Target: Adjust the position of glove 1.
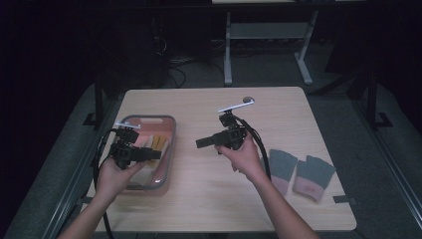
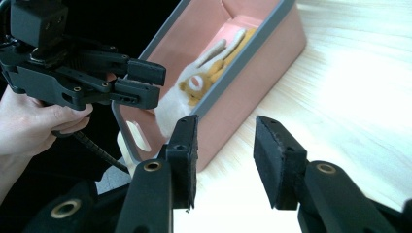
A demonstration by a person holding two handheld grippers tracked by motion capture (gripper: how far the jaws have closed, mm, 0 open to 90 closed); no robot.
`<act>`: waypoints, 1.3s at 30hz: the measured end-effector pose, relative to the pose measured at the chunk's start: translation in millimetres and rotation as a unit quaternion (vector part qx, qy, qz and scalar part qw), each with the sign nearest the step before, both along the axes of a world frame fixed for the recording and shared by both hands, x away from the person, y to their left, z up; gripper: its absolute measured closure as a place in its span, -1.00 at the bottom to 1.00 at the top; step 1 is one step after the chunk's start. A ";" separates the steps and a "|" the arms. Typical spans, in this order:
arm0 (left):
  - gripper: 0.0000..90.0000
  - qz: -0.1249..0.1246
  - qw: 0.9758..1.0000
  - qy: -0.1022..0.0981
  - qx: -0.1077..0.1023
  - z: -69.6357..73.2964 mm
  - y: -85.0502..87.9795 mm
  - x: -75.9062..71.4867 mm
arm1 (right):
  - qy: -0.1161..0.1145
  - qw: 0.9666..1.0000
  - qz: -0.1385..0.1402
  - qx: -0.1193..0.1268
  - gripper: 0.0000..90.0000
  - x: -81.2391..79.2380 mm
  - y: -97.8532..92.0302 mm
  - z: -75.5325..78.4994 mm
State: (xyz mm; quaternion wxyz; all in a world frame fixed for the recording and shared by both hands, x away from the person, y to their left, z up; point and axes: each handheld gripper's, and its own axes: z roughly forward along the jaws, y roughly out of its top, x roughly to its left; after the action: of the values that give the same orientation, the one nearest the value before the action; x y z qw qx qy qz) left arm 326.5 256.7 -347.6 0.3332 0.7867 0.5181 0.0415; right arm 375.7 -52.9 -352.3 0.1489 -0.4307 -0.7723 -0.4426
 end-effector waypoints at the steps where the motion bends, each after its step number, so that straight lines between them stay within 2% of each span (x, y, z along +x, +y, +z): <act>1: 0.18 -0.002 1.000 -0.001 -0.001 0.5 -1.7 -0.1 | -0.001 1.000 -0.001 -0.001 0.33 -0.5 -2.4 0.3; 12: 0.07 -0.023 1.000 -0.016 -0.013 6.5 -21.1 -3.0 | -0.005 1.000 -0.016 -0.007 0.28 -5.8 -28.5 0.8; 17: 0.10 -0.035 0.999 -0.021 -0.015 8.4 -34.0 -4.8 | -0.006 1.000 -0.026 -0.015 0.24 -8.9 -43.3 1.6; 29: 0.03 -0.052 0.998 -0.036 -0.020 6.5 -63.3 -4.9 | -0.008 0.999 -0.047 -0.010 0.17 -20.8 -79.8 2.4; 35: -0.09 -0.068 0.997 -0.033 -0.028 2.9 -82.2 -5.7 | -0.015 0.997 -0.069 -0.021 0.14 -30.1 -104.9 -3.9; 39: -0.14 -0.082 0.995 -0.035 -0.032 2.0 -94.7 -7.8 | -0.010 0.996 -0.082 -0.032 0.12 -34.9 -118.7 -11.2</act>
State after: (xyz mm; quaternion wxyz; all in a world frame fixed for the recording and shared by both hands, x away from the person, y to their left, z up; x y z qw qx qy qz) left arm 318.7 161.9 -345.6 0.3787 0.8136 0.4406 0.0251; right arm 340.8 -171.6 -363.5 0.0899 -0.4926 -0.7498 -0.4325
